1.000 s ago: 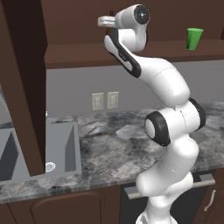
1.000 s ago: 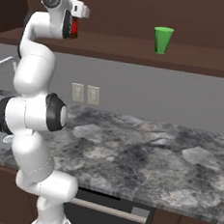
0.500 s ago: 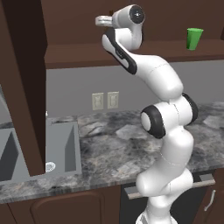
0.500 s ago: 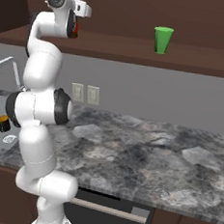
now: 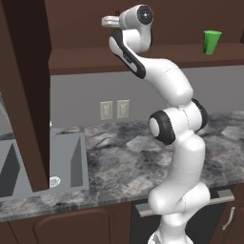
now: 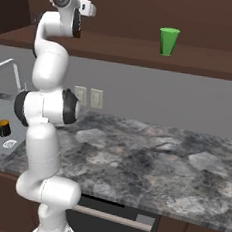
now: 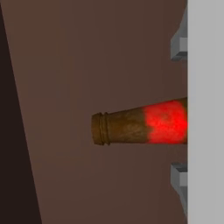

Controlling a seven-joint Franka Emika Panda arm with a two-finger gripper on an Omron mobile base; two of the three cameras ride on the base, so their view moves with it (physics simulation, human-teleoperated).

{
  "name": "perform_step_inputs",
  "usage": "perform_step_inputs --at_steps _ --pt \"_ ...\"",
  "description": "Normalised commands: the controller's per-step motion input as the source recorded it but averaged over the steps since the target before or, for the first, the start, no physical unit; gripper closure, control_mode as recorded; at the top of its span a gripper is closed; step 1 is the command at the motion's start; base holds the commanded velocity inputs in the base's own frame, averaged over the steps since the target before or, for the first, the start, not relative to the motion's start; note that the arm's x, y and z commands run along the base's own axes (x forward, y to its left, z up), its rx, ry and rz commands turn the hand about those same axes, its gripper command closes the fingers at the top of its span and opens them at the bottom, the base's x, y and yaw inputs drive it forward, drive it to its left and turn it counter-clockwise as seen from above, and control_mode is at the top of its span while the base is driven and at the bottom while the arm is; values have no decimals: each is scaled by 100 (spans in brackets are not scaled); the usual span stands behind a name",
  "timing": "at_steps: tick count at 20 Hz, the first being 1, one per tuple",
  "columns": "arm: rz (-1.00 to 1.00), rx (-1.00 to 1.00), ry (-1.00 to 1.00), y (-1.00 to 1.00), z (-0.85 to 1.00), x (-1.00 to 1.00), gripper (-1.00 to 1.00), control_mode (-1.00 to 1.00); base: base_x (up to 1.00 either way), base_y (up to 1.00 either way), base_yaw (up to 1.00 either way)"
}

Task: Open the cabinet directly in front. Then move the beer and the cup to the dining counter with the candle on it.

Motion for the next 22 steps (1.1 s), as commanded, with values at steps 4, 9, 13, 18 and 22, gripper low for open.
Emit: perform_step_inputs --at_steps 4,9,13,18,22 --pt "0 0 0 0 0 1 100 -100 0 0 0" --pt "0 0 0 0 0 -3 100 -100 0 0 0" --pt "0 0 -6 0 0 -44 100 -100 0 0 0" --pt "1 0 -13 0 -10 -72 100 -100 0 0 0" --pt "6 0 -29 0 -80 -93 100 -100 0 0 0"
